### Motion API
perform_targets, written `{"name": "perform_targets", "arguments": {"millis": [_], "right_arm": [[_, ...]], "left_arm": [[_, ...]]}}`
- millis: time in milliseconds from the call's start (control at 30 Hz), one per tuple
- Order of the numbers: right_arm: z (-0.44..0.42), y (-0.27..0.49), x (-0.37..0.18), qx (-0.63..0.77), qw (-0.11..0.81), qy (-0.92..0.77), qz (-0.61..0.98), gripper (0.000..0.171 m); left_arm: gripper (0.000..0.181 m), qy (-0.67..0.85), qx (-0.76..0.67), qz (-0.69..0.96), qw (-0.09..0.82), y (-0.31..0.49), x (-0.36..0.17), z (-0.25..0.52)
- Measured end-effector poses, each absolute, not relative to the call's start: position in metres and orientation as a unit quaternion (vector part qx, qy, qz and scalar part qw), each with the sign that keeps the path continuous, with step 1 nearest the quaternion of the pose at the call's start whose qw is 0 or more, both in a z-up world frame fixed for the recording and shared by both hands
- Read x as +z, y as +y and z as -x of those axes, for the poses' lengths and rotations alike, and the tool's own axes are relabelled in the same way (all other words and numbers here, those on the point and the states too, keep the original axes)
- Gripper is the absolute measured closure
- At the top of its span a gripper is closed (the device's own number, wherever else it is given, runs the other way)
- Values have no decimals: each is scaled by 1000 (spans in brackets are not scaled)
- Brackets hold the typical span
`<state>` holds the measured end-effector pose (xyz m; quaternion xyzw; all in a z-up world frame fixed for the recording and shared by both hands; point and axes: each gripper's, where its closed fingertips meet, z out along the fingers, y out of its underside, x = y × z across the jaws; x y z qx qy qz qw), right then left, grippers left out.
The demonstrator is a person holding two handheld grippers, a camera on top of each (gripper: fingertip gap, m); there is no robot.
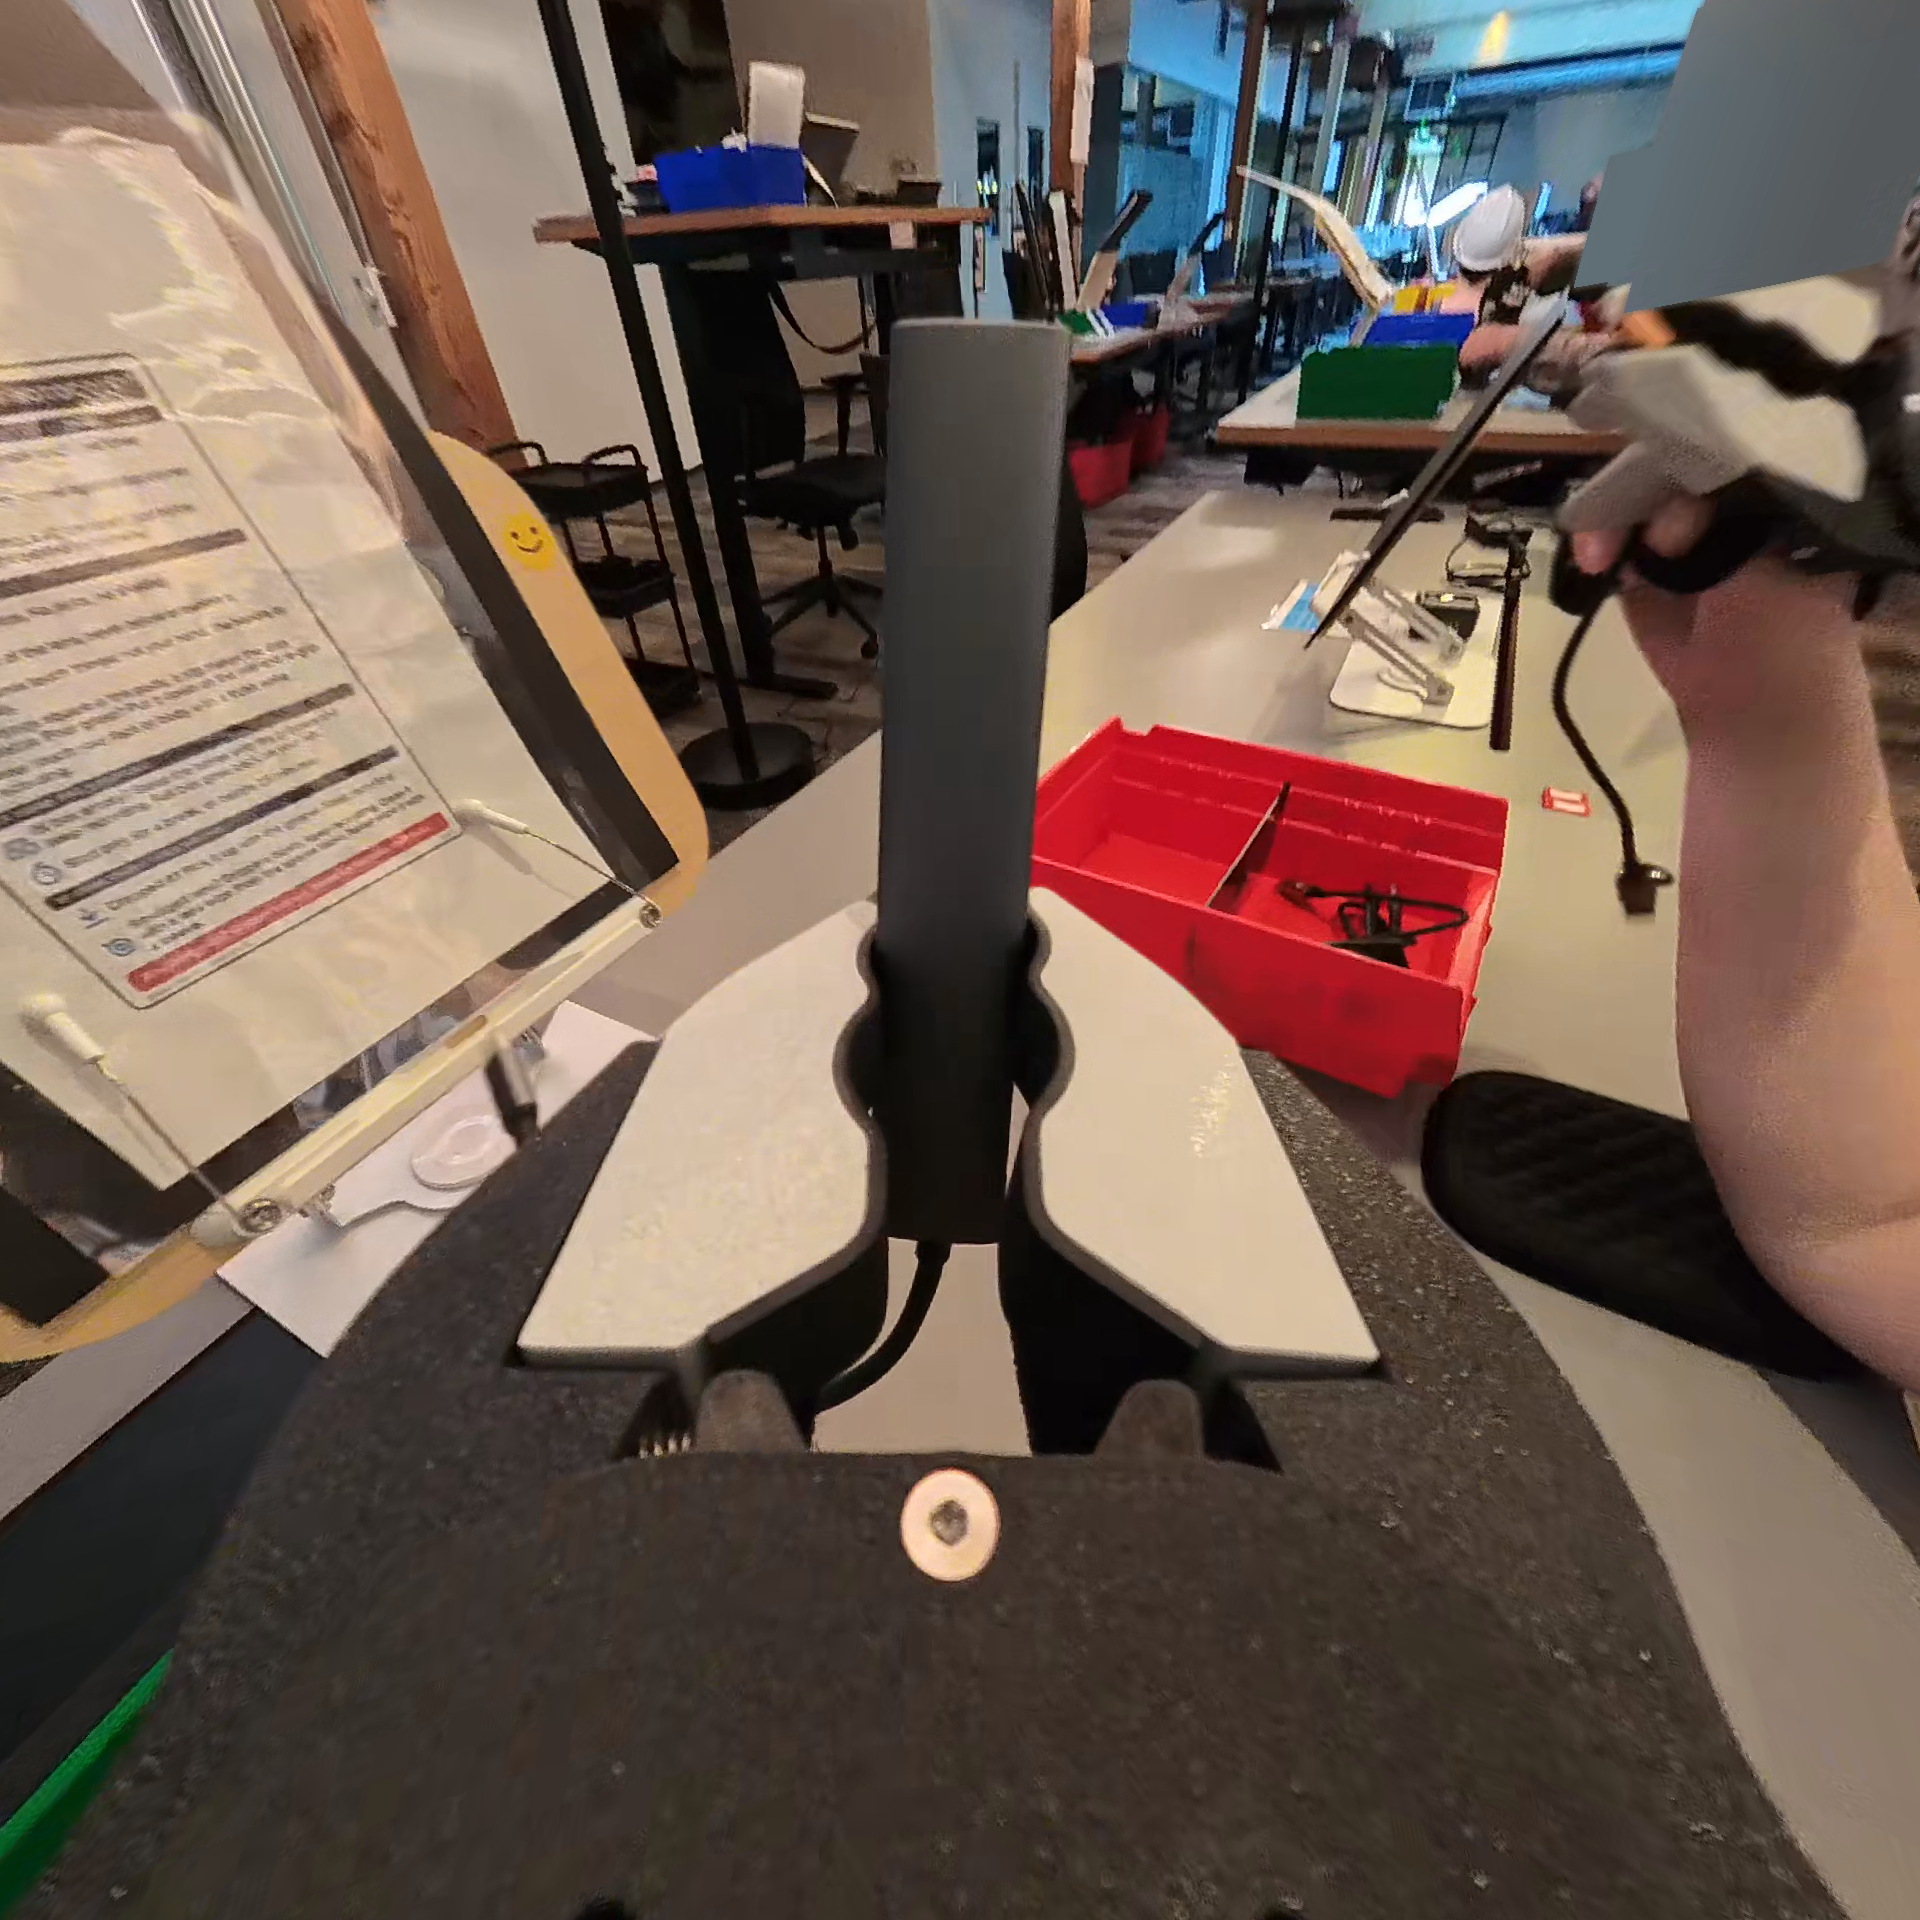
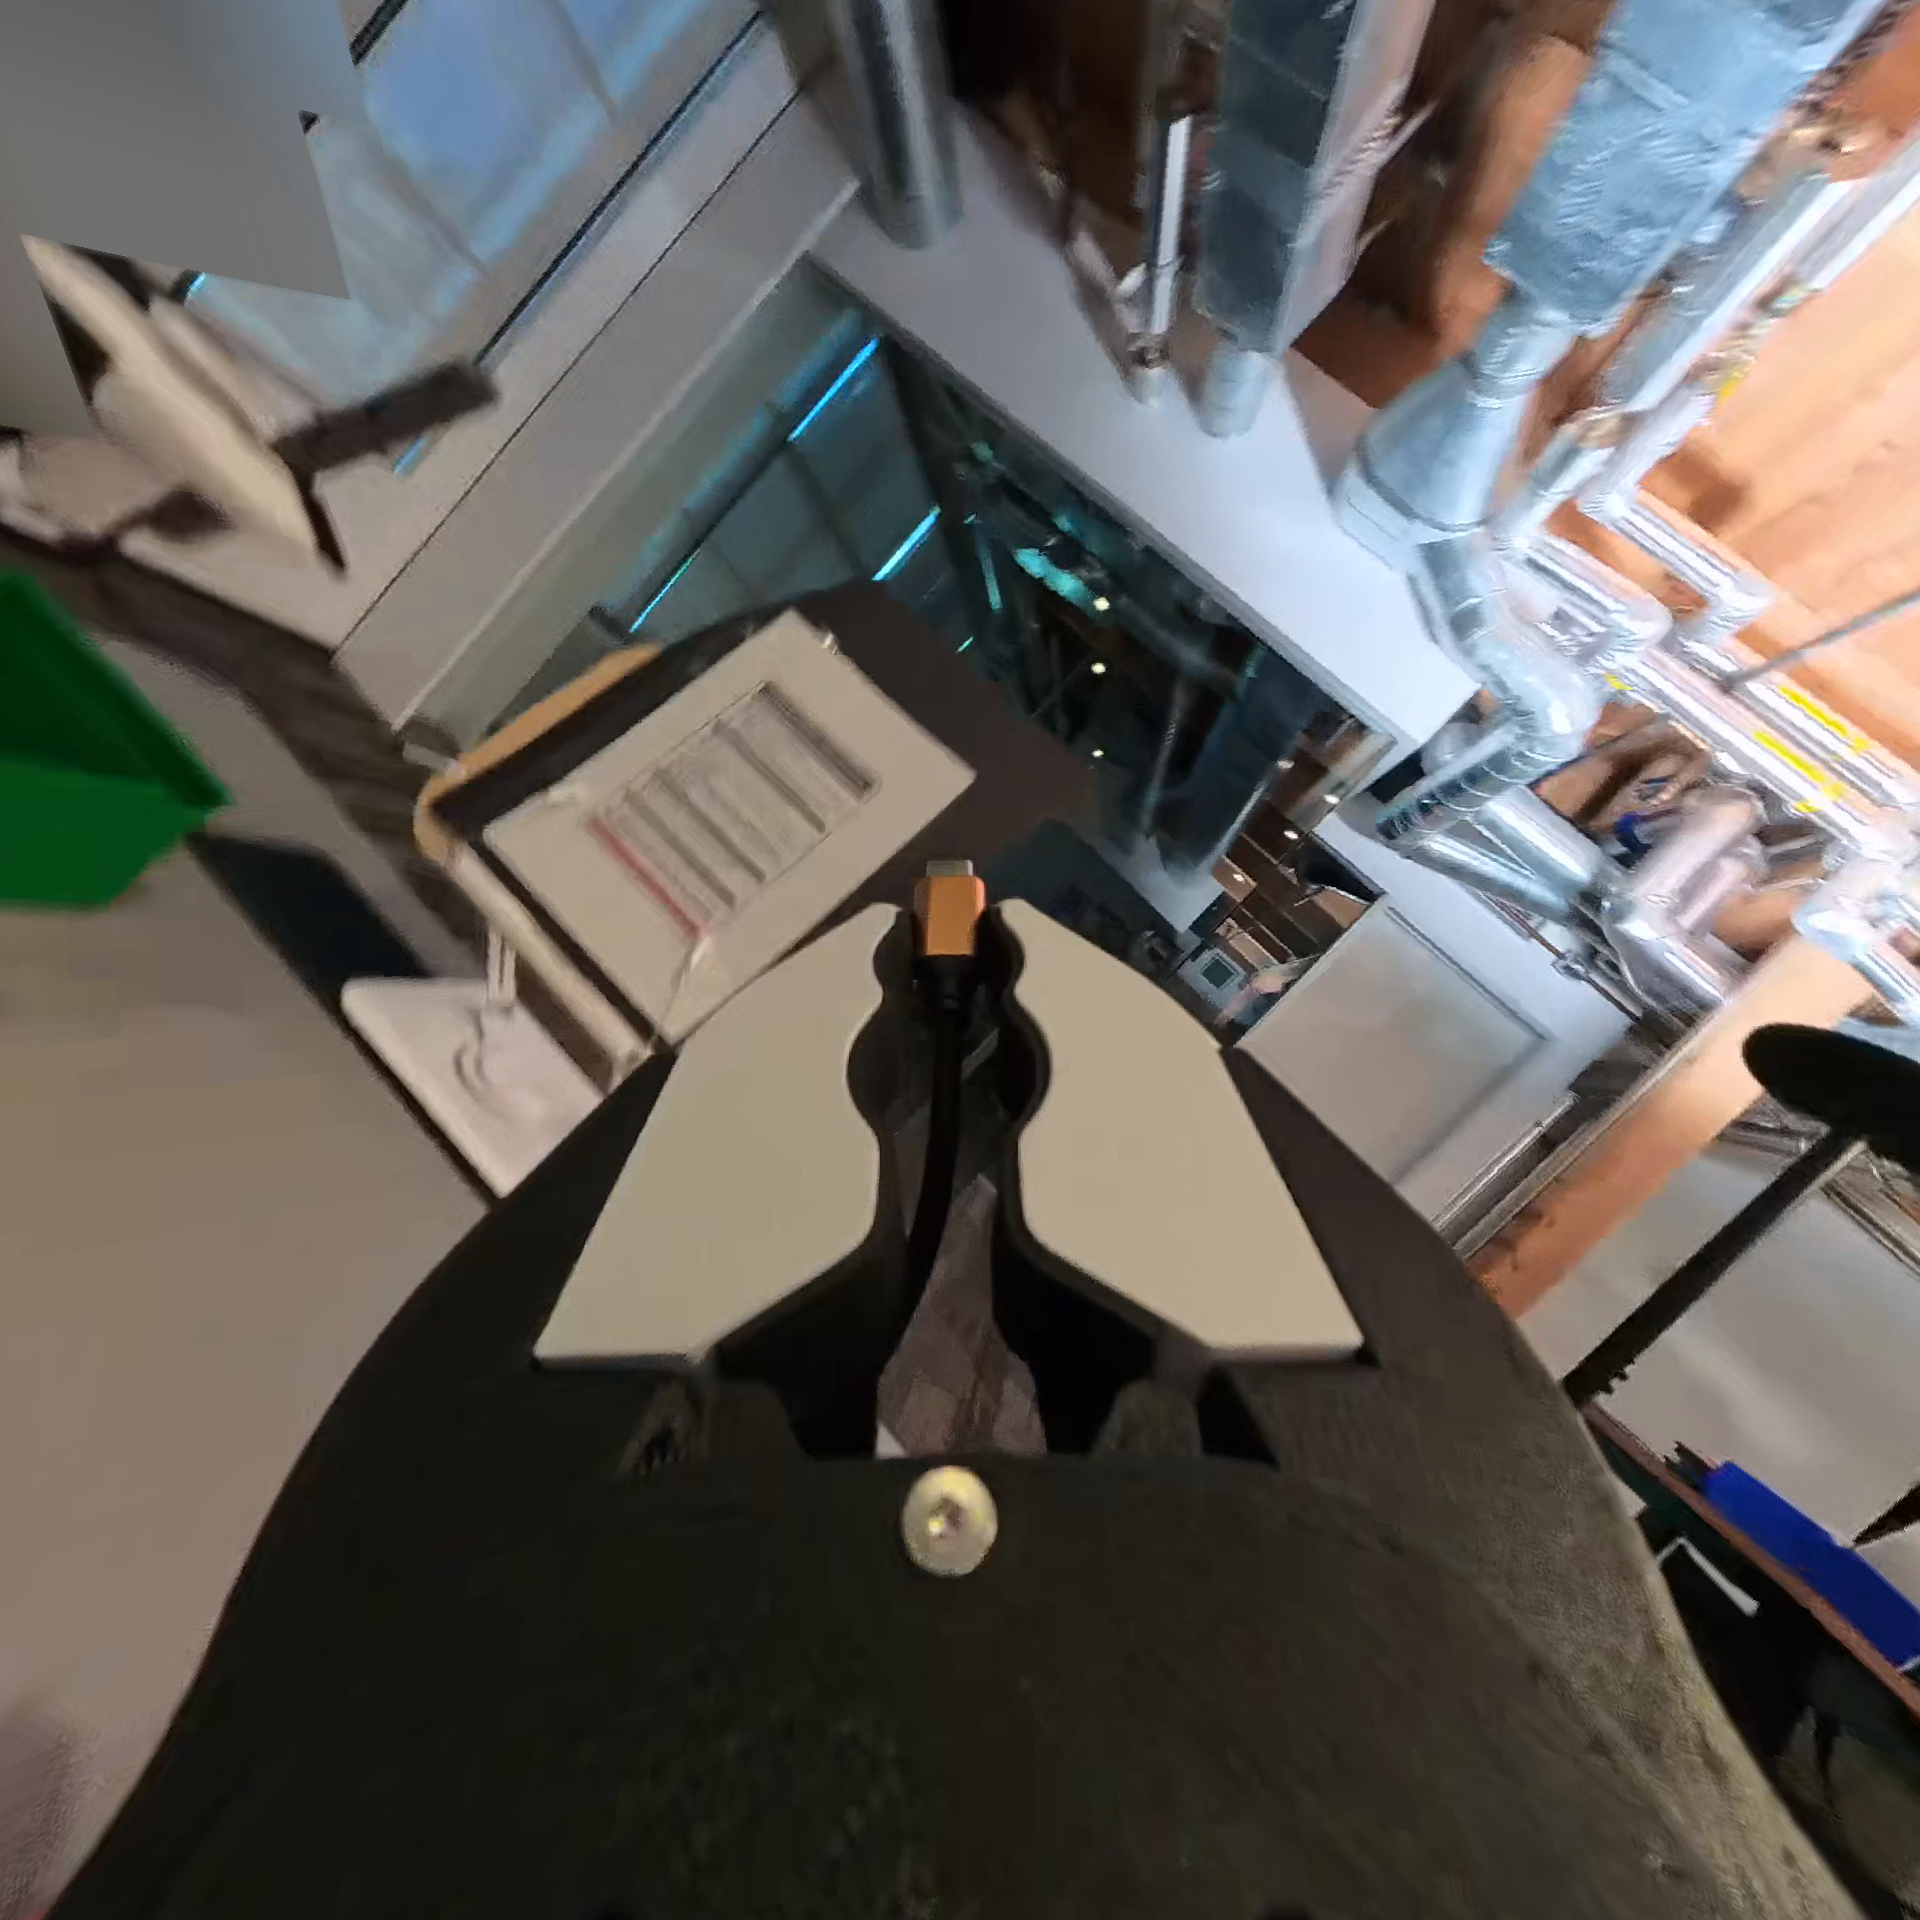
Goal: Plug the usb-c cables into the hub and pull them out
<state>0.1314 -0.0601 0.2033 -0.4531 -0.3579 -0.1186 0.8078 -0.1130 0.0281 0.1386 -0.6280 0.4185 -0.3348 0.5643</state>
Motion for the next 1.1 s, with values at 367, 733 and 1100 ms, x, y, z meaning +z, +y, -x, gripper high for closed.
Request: {"name": "perform_targets", "arguments": {"millis": [367,733,1100], "right_arm": [[-157,17,93,-93,692,-457,551,157],[-107,-35,176,-123,781,-445,420,158],[-158,10,46,11,583,-475,658,158]], "left_arm": [[162,462,-289,639,543,21,115,86],[162,465,-286,640,541,20,115,86],[162,465,-285,641,540,20,115,88]]}}
